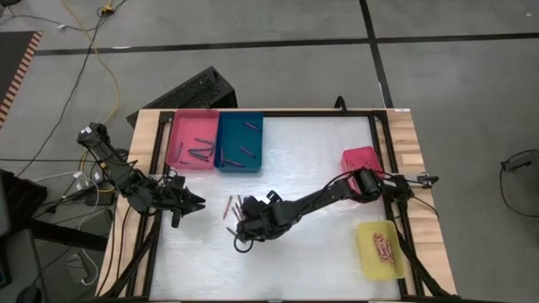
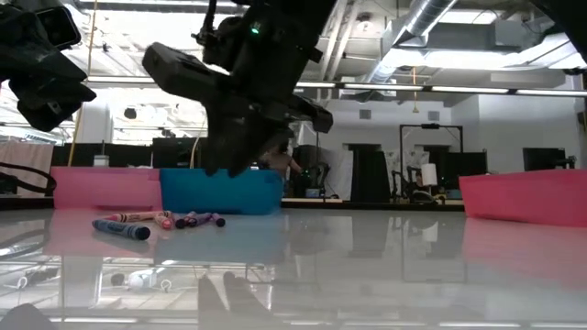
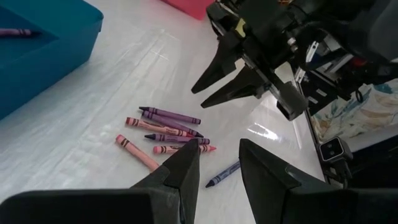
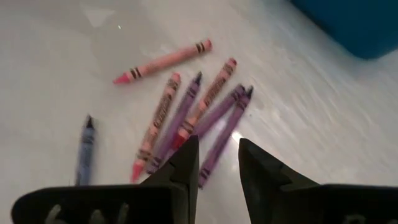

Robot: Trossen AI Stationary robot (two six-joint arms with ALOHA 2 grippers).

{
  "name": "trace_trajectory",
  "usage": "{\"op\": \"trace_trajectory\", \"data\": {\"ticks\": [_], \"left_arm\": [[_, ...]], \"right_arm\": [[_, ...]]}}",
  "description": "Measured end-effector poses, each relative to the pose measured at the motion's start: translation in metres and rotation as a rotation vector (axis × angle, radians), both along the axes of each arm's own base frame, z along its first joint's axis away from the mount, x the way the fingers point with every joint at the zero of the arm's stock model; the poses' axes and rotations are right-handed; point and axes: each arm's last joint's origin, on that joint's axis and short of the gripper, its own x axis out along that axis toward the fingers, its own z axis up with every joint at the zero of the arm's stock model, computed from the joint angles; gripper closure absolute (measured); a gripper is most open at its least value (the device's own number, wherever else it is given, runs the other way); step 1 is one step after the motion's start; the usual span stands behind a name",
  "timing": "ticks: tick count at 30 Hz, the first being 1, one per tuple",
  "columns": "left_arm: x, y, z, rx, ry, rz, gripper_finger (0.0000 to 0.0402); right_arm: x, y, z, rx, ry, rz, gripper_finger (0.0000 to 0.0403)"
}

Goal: Sort crayons
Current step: Put the purple crayon into the blue bin

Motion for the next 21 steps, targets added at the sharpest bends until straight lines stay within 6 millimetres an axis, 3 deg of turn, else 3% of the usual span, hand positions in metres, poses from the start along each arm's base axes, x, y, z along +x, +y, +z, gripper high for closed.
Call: {"op": "trace_trajectory", "data": {"ticks": [6,21], "left_arm": [[0.0,0.0,0.0,0.001,0.002,0.0,0.03],[0.0,0.0,-0.001,-0.003,0.006,0.002,0.03]], "right_arm": [[0.002,0.001,0.001,0.001,-0.023,0.005,0.0295],[0.007,0.003,-0.024,0.002,-0.012,0.008,0.0295]]}}
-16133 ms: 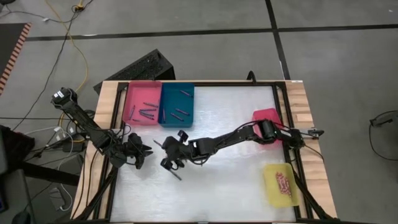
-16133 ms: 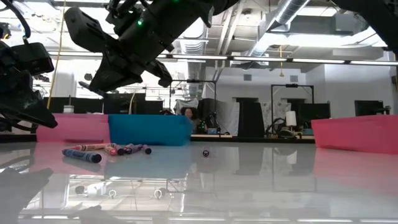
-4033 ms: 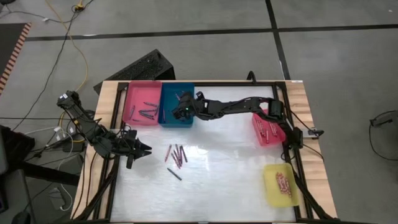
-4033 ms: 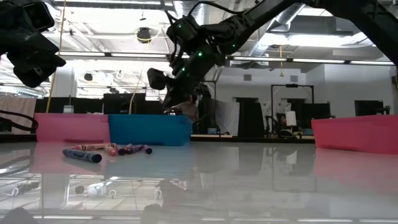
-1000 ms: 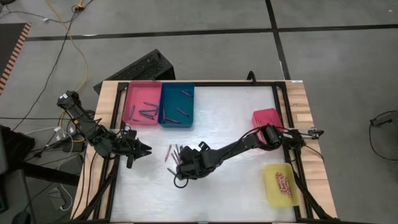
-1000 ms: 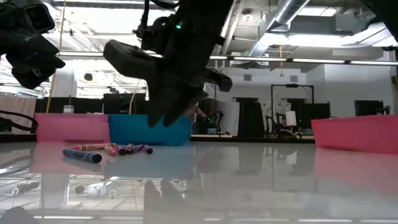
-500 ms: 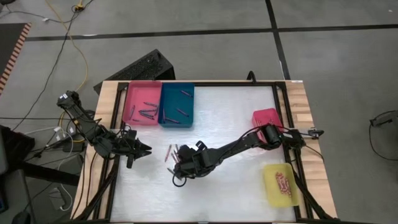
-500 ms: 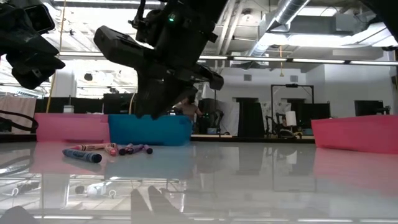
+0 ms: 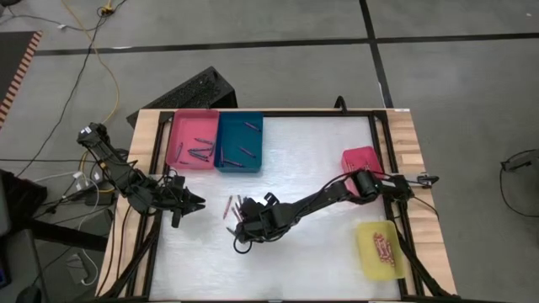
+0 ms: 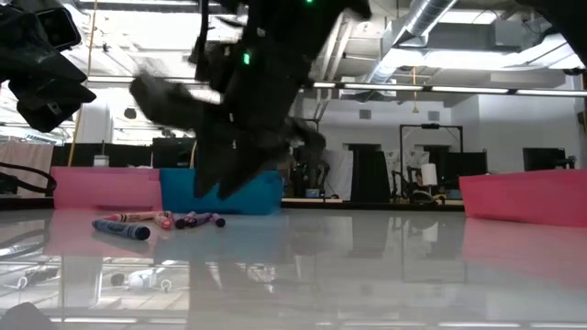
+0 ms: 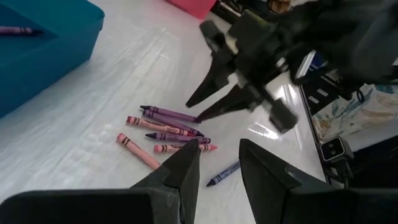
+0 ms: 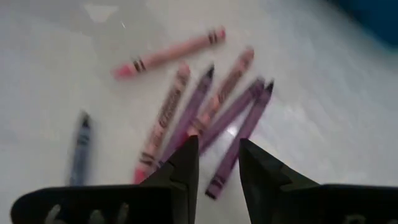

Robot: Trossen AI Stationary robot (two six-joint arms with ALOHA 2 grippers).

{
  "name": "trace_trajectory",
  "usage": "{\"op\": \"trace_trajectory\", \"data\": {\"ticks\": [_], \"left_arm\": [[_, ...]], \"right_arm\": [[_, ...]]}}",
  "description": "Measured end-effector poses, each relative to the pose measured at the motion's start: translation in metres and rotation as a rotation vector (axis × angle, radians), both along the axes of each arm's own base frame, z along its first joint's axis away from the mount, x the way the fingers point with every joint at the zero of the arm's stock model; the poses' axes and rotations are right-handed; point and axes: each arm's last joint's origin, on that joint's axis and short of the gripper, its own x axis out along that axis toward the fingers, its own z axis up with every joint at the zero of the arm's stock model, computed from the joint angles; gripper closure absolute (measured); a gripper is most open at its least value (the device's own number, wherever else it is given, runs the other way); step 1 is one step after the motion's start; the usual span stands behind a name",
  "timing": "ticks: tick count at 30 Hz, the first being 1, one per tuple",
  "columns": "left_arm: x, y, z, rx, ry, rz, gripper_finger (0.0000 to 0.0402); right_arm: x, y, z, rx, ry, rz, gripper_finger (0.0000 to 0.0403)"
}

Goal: Sort crayons
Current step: Put the purple crayon into the blue bin

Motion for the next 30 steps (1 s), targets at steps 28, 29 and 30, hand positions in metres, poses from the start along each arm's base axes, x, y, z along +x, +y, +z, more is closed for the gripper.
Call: {"op": "trace_trajectory", "data": {"ticks": [28,29,30], "left_arm": [[0.0,0.0,0.0,-0.014,0.004,0.004,0.03],[0.0,0.0,0.0,-0.014,0.004,0.005,0.03],[0.0,0.0,0.0,-0.014,0.004,0.005,0.03]], "right_arm": [[0.005,0.002,-0.022,0.047,0.059,0.031,0.0391],[0.005,0.002,-0.022,0.05,0.06,0.033,0.0395],[0.005,0.002,-0.022,0.053,0.061,0.034,0.0397]]}}
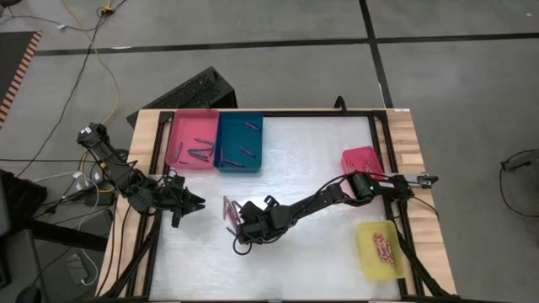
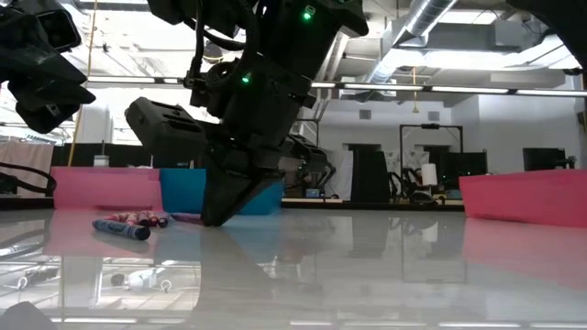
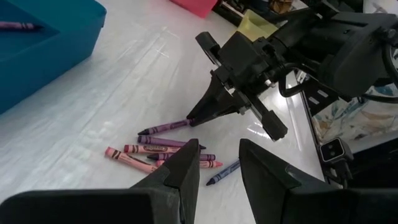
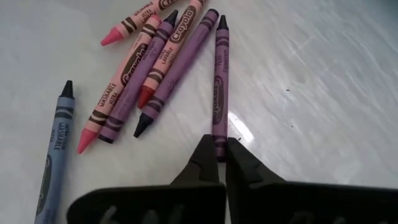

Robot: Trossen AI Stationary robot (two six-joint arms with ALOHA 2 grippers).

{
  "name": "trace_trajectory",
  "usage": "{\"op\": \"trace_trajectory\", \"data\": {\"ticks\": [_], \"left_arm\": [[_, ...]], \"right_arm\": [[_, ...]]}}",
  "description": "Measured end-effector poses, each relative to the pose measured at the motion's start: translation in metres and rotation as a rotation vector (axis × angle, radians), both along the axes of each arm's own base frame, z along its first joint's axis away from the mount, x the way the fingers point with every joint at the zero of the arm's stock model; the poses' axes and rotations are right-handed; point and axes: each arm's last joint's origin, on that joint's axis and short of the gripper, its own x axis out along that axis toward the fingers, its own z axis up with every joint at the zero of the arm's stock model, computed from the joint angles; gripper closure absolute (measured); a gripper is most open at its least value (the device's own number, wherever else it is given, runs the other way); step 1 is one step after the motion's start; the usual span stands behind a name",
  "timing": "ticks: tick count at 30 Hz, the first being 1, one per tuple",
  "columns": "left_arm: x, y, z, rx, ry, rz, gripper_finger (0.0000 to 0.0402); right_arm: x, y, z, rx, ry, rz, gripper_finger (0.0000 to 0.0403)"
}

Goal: Sort crayons
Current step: Put the purple crayon into the blue bin

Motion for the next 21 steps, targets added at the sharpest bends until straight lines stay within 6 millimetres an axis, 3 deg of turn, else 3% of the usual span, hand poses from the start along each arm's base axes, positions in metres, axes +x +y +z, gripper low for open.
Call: {"op": "trace_trajectory", "data": {"ticks": [21], "left_arm": [[0.0,0.0,0.0,0.001,0.001,0.0,0.03]], "right_arm": [[-0.002,-0.005,0.022,-0.002,-0.029,0.024,0.04]]}}
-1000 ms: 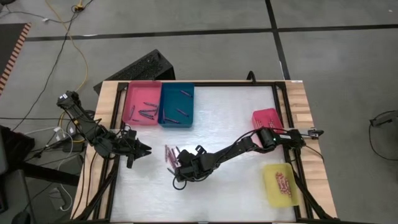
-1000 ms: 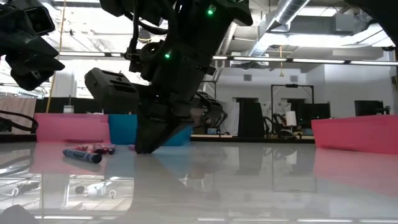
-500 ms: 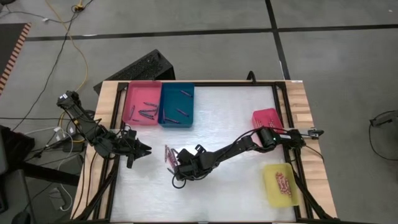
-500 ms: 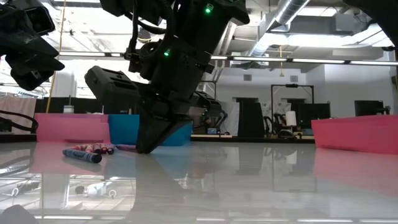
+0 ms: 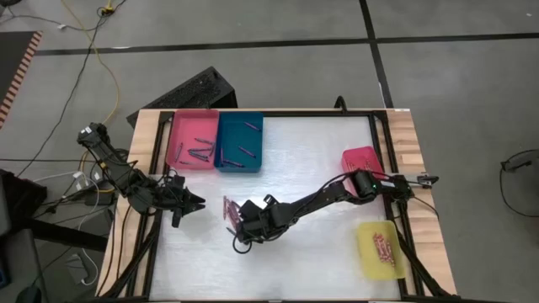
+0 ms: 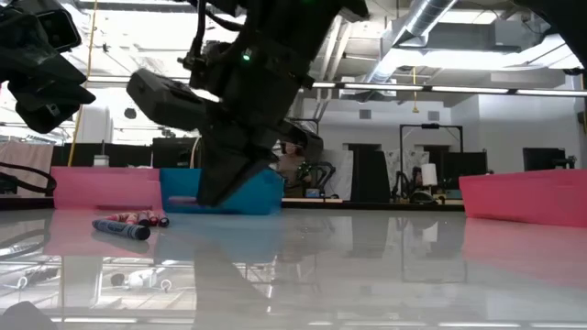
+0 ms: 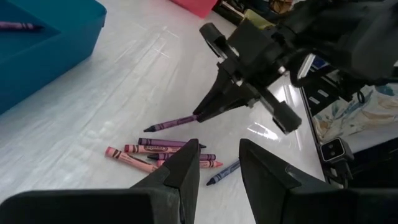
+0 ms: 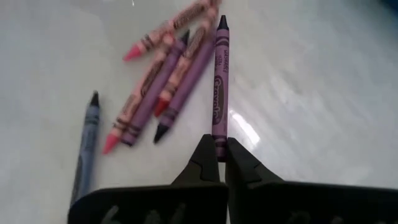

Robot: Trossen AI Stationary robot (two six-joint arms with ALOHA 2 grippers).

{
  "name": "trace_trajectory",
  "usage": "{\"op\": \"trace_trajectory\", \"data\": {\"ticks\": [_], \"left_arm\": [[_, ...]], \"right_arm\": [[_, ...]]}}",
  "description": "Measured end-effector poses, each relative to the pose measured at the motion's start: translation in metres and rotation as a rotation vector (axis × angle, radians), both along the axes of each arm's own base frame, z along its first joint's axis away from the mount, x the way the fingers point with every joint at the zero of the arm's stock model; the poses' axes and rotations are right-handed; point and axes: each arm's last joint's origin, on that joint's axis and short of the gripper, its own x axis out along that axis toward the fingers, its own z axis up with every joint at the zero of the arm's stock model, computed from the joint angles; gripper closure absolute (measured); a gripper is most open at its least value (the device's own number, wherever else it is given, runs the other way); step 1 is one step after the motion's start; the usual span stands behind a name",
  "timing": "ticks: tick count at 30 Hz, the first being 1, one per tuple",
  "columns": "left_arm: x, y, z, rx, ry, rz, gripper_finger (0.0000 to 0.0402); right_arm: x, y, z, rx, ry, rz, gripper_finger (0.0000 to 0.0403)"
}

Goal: Sort crayons
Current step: Put the purple crayon into the blue bin

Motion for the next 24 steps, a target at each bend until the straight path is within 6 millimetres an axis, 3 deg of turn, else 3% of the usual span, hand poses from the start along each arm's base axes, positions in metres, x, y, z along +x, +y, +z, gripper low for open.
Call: {"op": "trace_trajectory", "data": {"ticks": [15,24], "left_arm": [[0.0,0.0,0.0,0.003,0.003,0.0,0.03],[0.0,0.0,-0.001,0.013,0.009,0.001,0.03]], "right_arm": [[-0.013,-0.026,0.071,-0.134,-0.116,-0.024,0.0401],[-0.006,-0.07,0.092,-0.206,-0.166,-0.051,0.0401]]}}
